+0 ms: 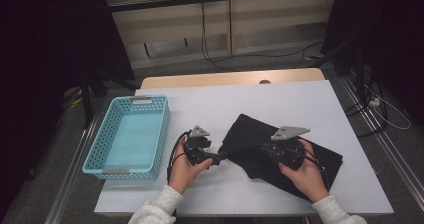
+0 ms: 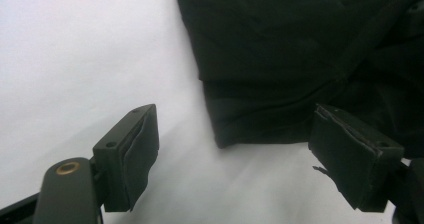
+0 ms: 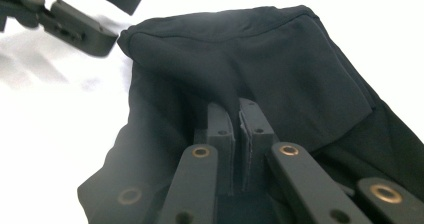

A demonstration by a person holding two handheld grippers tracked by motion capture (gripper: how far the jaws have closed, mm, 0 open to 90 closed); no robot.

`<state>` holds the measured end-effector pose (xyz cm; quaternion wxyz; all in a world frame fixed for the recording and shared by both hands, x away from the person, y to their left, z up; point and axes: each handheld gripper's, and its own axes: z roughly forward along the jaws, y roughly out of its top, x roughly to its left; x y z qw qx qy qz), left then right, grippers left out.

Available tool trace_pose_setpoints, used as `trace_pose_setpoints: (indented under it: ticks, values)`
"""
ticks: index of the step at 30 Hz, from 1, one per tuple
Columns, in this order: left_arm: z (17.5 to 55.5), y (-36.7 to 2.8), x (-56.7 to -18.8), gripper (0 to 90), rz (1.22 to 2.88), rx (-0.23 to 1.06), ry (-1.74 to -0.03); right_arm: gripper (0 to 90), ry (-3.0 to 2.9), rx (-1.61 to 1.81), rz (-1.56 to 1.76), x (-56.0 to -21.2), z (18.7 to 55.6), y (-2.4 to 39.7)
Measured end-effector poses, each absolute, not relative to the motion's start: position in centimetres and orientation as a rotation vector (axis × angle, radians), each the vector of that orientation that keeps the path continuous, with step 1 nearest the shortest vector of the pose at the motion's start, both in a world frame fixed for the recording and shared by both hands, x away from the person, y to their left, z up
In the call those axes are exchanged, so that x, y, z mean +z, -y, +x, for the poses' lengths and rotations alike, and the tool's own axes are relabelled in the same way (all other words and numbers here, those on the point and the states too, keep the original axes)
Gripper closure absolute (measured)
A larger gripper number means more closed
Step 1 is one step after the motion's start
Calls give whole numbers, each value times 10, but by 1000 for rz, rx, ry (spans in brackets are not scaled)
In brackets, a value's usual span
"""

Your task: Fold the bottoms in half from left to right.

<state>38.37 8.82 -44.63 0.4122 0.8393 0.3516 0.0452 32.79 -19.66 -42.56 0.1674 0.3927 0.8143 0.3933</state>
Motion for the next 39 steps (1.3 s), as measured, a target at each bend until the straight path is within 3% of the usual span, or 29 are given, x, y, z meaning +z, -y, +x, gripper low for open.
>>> trace_pose_setpoints:
  ticks: [8, 16, 27, 39]
  values:
    - [384, -83, -455, 271, 2137, 107, -882, 860, -2305, 1136, 1121, -422, 326, 199]
    - [384, -79, -455, 505, 2140, 154, -904, 856, -2271, 1148, 1137, -417, 324, 210]
    - [384, -75, -451, 825, 2138, 76, -947, 854, -2266, 1143, 1131, -416, 316, 216]
    - [377, -95, -441, 853, 2144, 69, -964, 879, -2344, 1137, 1113, -424, 312, 209]
